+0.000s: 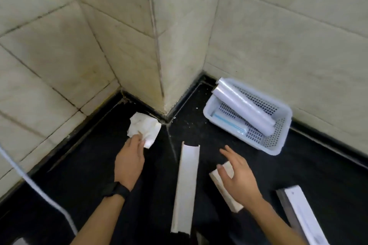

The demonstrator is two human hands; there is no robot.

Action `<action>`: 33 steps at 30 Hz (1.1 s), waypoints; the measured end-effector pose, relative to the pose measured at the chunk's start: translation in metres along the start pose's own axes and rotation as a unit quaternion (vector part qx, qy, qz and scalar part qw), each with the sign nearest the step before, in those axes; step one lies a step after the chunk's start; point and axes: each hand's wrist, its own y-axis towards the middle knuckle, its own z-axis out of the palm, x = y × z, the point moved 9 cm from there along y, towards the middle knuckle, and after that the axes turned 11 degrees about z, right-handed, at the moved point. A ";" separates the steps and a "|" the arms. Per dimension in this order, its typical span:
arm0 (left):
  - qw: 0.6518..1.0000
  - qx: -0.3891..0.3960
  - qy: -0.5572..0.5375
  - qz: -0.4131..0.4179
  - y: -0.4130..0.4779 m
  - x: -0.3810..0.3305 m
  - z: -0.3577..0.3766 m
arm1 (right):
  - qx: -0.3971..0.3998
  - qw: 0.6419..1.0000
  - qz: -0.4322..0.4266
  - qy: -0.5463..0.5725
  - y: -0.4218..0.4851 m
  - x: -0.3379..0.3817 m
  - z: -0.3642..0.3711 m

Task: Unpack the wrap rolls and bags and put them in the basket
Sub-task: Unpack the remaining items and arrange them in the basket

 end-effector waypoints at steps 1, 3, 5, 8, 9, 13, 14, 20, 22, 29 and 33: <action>1.000 0.002 -0.009 0.024 -0.002 -0.025 0.008 | -0.012 1.000 0.025 -0.004 -0.008 -0.024 -0.014; 0.998 0.021 -0.035 0.053 -0.007 -0.071 0.027 | -0.040 0.997 0.069 -0.007 -0.025 -0.071 -0.039; 0.995 0.045 -0.061 0.068 -0.015 -0.113 0.046 | -0.076 0.991 0.110 -0.004 -0.042 -0.112 -0.062; 0.987 0.060 -0.080 0.124 -0.028 -0.172 0.066 | -0.122 0.978 0.168 -0.009 -0.069 -0.163 -0.085; 0.984 0.065 -0.080 0.144 -0.033 -0.190 0.072 | -0.130 0.973 0.188 -0.012 -0.078 -0.178 -0.090; 0.976 0.091 -0.072 0.185 -0.053 -0.237 0.094 | -0.106 0.956 0.272 -0.036 -0.104 -0.231 -0.096; 0.975 0.095 -0.071 0.188 -0.058 -0.244 0.098 | -0.098 0.953 0.284 -0.046 -0.108 -0.240 -0.095; 0.975 0.111 -0.067 0.183 -0.070 -0.251 0.107 | -0.031 0.940 0.334 -0.058 -0.129 -0.280 -0.084; 0.976 0.116 -0.064 0.174 -0.072 -0.247 0.106 | -0.017 0.940 0.333 -0.073 -0.130 -0.284 -0.081; 0.983 0.082 -0.041 0.158 -0.074 -0.227 0.086 | 0.003 0.953 0.296 -0.065 -0.119 -0.255 -0.067; 0.989 0.057 -0.036 0.129 -0.075 -0.204 0.064 | -0.016 0.963 0.253 -0.097 -0.099 -0.216 -0.059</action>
